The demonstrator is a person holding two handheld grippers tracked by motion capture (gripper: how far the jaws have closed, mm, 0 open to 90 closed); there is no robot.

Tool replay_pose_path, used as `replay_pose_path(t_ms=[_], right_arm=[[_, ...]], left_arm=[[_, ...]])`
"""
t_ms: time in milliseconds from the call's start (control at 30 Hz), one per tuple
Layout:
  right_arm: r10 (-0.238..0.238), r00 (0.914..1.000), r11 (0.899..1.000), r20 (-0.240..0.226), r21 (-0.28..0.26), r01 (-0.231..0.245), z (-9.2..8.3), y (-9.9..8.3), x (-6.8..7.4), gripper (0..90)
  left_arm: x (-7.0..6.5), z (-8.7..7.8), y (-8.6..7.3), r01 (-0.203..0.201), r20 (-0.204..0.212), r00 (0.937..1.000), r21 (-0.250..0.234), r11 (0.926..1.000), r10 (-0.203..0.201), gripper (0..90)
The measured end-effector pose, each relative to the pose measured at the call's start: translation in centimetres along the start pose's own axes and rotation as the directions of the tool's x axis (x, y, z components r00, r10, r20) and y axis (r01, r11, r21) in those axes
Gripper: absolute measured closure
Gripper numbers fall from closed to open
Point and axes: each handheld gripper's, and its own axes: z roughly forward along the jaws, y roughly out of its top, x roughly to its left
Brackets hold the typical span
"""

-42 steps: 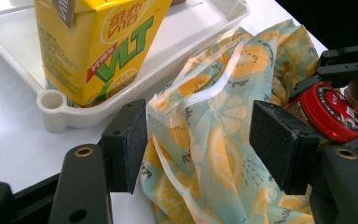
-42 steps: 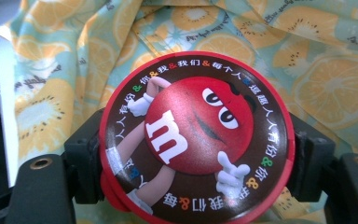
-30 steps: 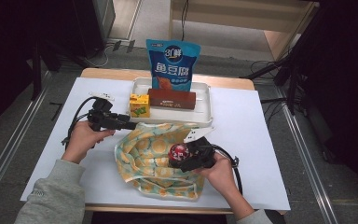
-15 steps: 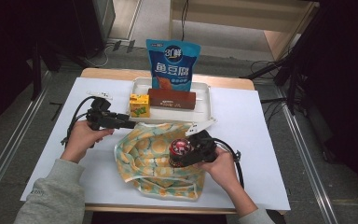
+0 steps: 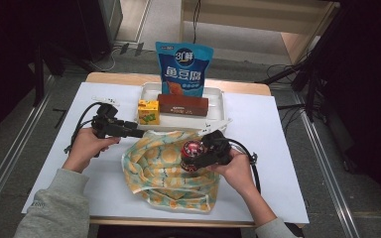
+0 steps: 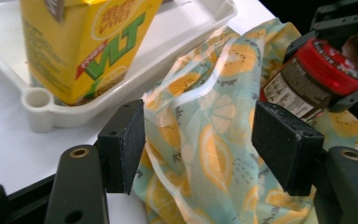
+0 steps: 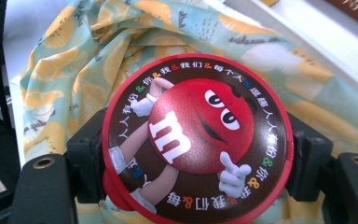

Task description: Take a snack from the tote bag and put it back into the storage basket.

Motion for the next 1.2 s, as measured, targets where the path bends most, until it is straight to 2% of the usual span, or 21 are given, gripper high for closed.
replay_pose_path(t_ms=[333,467,733,1200], right_arm=[[-0.006,1.0,1.0,0.0,-0.003,0.006,-0.3,1.3,-0.8,26.3],[-0.002,1.0,1.0,-0.001,0.006,0.002,-0.4,1.8,-1.0,26.3],[-0.008,0.9999,1.0,-0.011,0.026,0.008,-0.2,2.8,-1.4,26.3],[-0.025,0.9996,1.0,-0.014,-0.002,0.025,-1.0,4.8,-1.9,26.2]], left_arm=[[0.0,0.1,0.1,0.003,-0.008,1.0,0.01,0.9999,-0.003,35.2],[0.0,0.2,0.2,0.005,0.028,0.9996,0.005,1.0,-0.005,35.2],[0.2,-0.1,0.1,0.011,0.017,0.9998,0.0,0.9999,-0.011,35.0],[0.0,-0.4,0.1,-0.008,-0.002,1.0,-0.001,1.0,0.008,35.1]])
